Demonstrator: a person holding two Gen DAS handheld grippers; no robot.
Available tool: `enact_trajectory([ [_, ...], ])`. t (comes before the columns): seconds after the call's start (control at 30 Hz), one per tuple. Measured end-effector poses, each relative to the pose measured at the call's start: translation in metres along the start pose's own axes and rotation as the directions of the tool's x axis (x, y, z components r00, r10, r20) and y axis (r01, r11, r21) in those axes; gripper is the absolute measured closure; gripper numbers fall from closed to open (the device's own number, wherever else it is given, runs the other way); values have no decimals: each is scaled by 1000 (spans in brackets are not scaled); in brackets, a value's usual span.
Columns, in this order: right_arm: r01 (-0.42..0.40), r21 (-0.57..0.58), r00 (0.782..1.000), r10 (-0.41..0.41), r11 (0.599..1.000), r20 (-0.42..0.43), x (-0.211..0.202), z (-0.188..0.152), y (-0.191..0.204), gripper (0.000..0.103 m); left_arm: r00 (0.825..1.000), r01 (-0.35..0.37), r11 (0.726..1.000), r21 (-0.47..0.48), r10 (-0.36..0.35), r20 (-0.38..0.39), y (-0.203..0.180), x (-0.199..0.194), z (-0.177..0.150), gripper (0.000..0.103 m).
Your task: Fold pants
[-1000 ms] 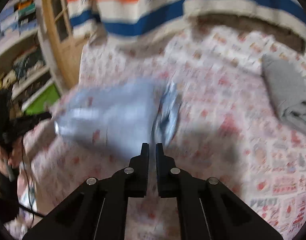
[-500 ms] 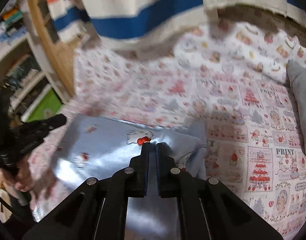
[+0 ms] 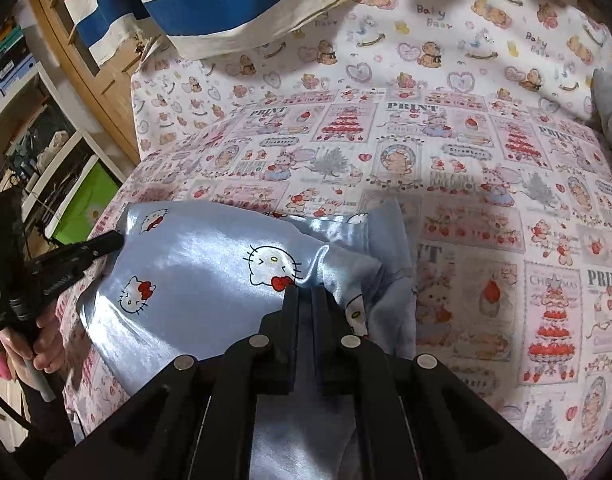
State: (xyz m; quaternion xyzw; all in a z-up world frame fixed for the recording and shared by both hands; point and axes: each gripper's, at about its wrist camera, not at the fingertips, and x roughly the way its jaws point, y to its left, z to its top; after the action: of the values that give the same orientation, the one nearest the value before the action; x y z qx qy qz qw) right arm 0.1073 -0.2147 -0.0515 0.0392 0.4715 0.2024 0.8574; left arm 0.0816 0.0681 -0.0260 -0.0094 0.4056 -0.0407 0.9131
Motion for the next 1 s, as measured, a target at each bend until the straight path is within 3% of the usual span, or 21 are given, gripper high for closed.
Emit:
enact_trajectory([
  [0.13,20,-16,996,-19,1000,88,-26,1,6,98,993,-22,999,43,17,115,-14,-33,2,95],
  [0.2,24,-17,993,-22,1000,118,-40,0,8,92,987,-26,998,58,17,161,-21,-47,4,93],
  [0.37,11,-9,983,-9,1000,186,-71,-8,11,87,960,-60,994,91,32,277,-36,-74,2,80],
  [0.43,43,-19,972,-37,999,233,-83,-14,15,86,949,-58,994,93,26,313,-39,-82,-2,75],
  [0.5,87,-32,955,-74,996,287,-95,-21,21,74,939,-48,995,92,13,343,-42,-89,-5,72],
  [0.57,116,-33,931,-97,993,353,-107,-28,25,43,930,-40,995,93,3,368,-46,-94,-9,65],
  [0.7,146,-40,888,-113,989,446,-124,-36,29,41,911,-41,995,89,0,413,-52,-100,-16,56],
  [0.8,146,-36,868,-110,989,484,-133,-41,29,30,894,-56,994,95,7,447,-56,-106,-20,47],
  [0.87,141,-30,854,-106,990,509,-137,-44,29,29,881,-70,992,101,14,472,-58,-109,-23,34],
  [1.0,146,-32,829,-104,989,549,-141,-49,29,27,862,-57,994,95,1,507,-58,-114,-28,19],
])
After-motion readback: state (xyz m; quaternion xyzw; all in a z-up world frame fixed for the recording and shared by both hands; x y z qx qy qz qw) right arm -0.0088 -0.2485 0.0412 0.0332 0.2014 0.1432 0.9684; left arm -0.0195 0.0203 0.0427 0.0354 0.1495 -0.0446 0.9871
